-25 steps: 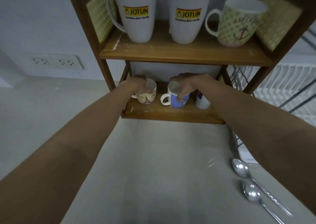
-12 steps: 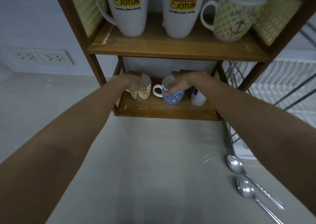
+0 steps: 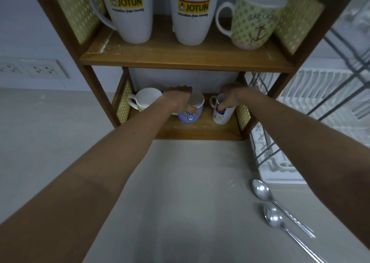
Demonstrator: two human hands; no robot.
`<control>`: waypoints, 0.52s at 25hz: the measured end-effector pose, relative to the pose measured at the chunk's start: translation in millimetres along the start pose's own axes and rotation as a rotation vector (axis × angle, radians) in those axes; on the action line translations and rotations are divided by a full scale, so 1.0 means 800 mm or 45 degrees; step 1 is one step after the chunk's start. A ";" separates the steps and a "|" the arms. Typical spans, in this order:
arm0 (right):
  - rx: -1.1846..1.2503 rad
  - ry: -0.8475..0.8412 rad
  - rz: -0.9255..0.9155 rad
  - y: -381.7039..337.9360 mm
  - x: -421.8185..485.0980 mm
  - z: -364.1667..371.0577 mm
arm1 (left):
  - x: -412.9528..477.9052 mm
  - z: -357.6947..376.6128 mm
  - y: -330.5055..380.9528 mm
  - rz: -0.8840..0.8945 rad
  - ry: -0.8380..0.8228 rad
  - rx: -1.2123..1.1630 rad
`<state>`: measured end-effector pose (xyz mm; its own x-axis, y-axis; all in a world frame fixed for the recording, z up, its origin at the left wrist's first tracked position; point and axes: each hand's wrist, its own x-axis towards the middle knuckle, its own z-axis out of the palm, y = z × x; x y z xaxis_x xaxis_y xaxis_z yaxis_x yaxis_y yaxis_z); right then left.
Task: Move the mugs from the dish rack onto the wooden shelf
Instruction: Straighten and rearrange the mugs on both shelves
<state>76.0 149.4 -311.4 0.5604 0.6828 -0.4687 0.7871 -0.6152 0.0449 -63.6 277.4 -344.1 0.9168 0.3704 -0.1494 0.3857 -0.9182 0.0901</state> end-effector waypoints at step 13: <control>-0.081 -0.010 -0.178 0.019 0.004 0.001 | -0.002 0.006 -0.003 -0.009 -0.034 -0.114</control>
<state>89.6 141.8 -312.8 0.4421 0.7568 -0.4815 0.8723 -0.4877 0.0345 -66.7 278.4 -348.9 0.9113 0.3721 -0.1762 0.4012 -0.8988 0.1767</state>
